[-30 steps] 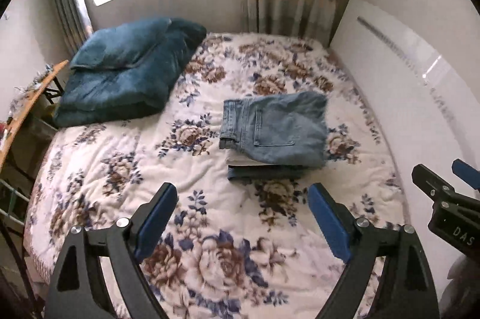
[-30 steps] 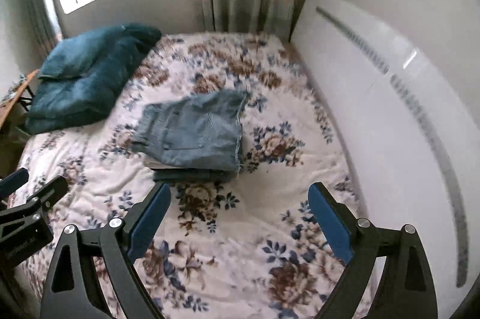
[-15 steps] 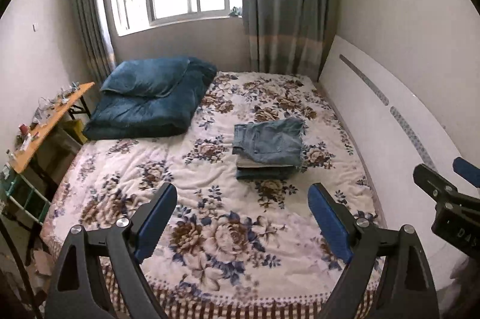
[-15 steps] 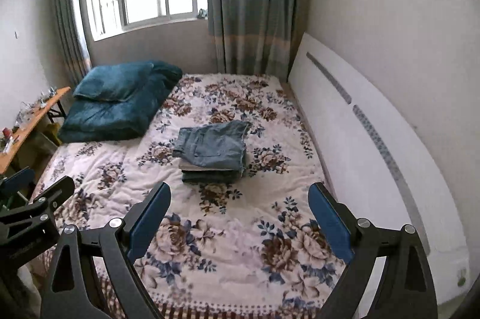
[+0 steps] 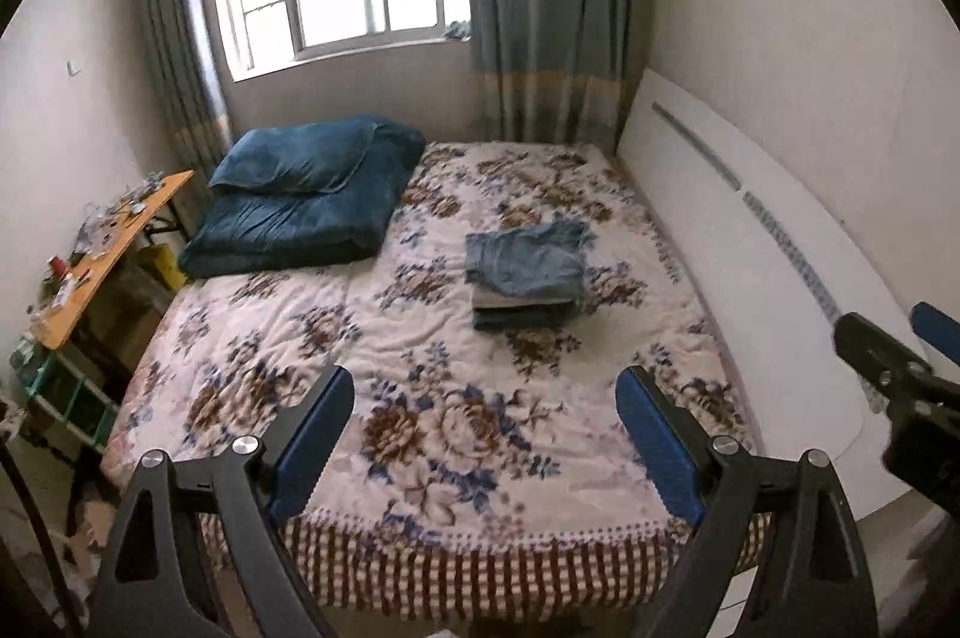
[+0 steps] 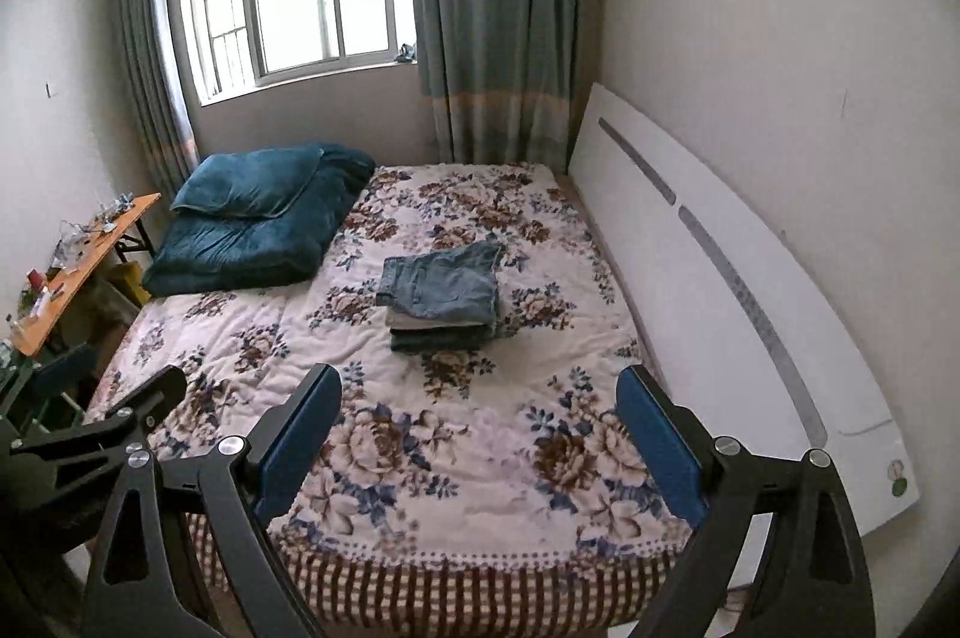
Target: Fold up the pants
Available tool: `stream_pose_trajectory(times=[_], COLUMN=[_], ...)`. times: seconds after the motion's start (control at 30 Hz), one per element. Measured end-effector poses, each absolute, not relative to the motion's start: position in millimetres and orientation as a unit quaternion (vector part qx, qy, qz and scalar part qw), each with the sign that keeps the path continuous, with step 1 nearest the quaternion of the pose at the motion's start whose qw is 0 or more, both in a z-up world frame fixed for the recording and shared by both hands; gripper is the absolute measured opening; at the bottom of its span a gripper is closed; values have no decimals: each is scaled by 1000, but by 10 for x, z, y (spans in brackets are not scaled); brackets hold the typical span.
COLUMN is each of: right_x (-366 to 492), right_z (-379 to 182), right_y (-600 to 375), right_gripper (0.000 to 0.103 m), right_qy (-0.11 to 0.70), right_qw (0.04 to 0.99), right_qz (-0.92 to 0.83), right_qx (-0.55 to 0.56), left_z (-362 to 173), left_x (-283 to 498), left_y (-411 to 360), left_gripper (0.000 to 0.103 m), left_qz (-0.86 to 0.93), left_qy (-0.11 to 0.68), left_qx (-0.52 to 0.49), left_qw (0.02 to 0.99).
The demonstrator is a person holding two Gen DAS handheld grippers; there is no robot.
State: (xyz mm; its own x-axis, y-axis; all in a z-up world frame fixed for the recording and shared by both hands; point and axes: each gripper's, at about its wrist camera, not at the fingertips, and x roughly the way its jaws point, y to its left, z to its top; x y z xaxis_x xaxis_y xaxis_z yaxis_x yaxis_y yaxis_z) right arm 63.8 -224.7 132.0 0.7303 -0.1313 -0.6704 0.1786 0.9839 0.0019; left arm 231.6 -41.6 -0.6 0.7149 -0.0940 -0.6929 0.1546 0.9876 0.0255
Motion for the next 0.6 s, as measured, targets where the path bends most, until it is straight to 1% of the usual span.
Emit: stream_pose_trajectory(times=[0.13,0.33,0.43,0.53,0.6], right_x=[745,994,1130,1265,1332], right_z=[1403,1487,1455,1399,1364], right_y=[-2347,-2503,-2540,-2565,-2566], right_gripper=[95,95,98,98,98], right_qy=[380,381,390,400,405], right_qw=[922,922,918,914,912], right_qz=[-70,-64,-66,-59,-58], right_qx=[35,34,27,27,25], left_z=[82,170,167,164,165], left_x=[2316,2350,2396,2441,2472], left_y=[-467,-555,-562,-559,-558], left_gripper=[89,89,89,101,101], left_qz=[-55,-34,-20,-12,-9], left_qy=[387,396,395,397,397], left_qx=[38,35,32,30,29], left_qw=[920,917,918,917,917])
